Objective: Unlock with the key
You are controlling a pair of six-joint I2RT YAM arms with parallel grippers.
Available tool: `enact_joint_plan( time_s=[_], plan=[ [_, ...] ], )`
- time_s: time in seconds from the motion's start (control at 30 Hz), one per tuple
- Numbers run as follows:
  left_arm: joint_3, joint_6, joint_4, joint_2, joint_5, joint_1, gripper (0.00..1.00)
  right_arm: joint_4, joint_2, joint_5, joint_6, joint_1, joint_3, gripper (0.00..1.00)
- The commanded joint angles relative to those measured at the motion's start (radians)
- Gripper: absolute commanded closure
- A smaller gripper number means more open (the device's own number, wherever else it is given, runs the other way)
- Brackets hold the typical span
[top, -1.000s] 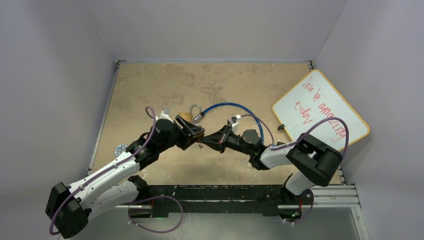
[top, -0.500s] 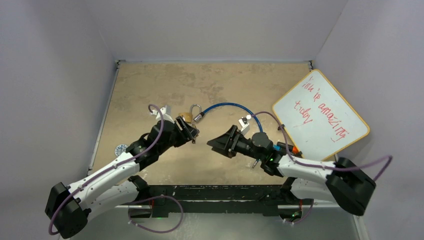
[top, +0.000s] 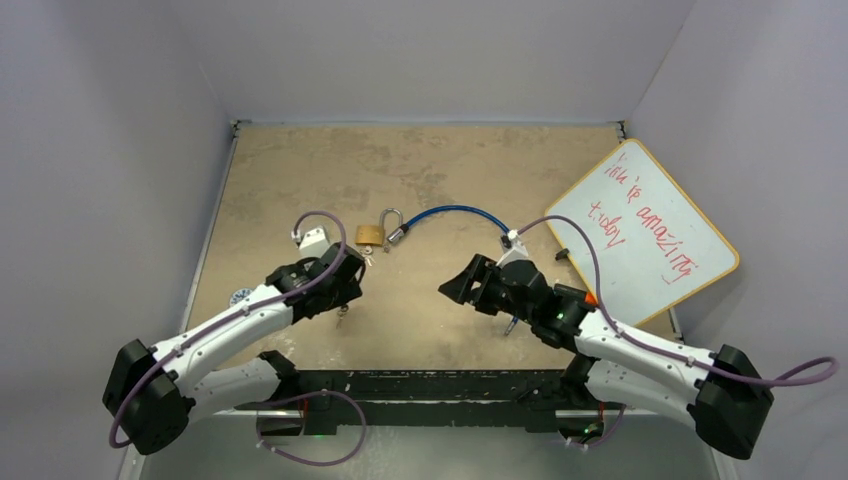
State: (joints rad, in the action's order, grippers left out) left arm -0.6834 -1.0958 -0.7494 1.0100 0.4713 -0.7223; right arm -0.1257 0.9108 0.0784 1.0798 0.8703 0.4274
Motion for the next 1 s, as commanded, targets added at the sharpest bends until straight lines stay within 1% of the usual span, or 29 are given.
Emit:
enact_joint_plan(
  time_s=[0.0, 0.13, 0.23, 0.3, 0.4, 0.47, 0.6, 0.73, 0.77, 0.8, 0.9, 0.97],
  plan=[
    [-0.056, 0.016, -0.001, 0.071, 0.086, 0.017, 1.0, 0.077, 0.046, 0.037, -0.03, 0.001, 0.055, 0.26],
    [-0.073, 0.158, 0.113, 0.185, 0.018, 0.097, 1.0, 0.071, 0.057, 0.026, -0.018, 0.001, 0.073, 0.26],
    [-0.085, 0.225, 0.184, 0.262, -0.02, 0.148, 1.0, 0.063, 0.057, 0.027, -0.017, 0.001, 0.08, 0.26],
    [-0.096, 0.271, 0.231, 0.306, -0.069, 0.18, 1.0, 0.066, 0.06, 0.032, -0.018, 0.001, 0.082, 0.26],
    [-0.107, 0.319, 0.291, 0.351, -0.119, 0.207, 0.82, 0.08, 0.064, 0.04, -0.031, 0.001, 0.091, 0.26],
    [-0.105, 0.337, 0.318, 0.361, -0.141, 0.218, 0.74, 0.096, 0.065, 0.052, -0.036, 0.0, 0.099, 0.26],
    [-0.102, 0.358, 0.332, 0.361, -0.149, 0.23, 0.51, 0.123, 0.05, 0.075, -0.047, 0.001, 0.117, 0.26],
    [-0.093, 0.404, 0.346, 0.345, -0.169, 0.23, 0.36, 0.18, 0.03, 0.096, -0.053, 0.002, 0.131, 0.25],
    [-0.091, 0.413, 0.344, 0.338, -0.17, 0.23, 0.3, 0.197, 0.023, 0.106, -0.054, 0.001, 0.137, 0.25],
    [-0.091, 0.42, 0.339, 0.329, -0.168, 0.231, 0.25, 0.21, 0.014, 0.117, -0.055, 0.001, 0.142, 0.25],
    [-0.076, 0.432, 0.344, 0.292, -0.17, 0.231, 0.15, 0.239, -0.017, 0.137, -0.062, 0.001, 0.15, 0.25],
    [-0.074, 0.435, 0.34, 0.27, -0.174, 0.233, 0.14, 0.255, -0.043, 0.149, -0.065, 0.002, 0.153, 0.25]
  ],
)
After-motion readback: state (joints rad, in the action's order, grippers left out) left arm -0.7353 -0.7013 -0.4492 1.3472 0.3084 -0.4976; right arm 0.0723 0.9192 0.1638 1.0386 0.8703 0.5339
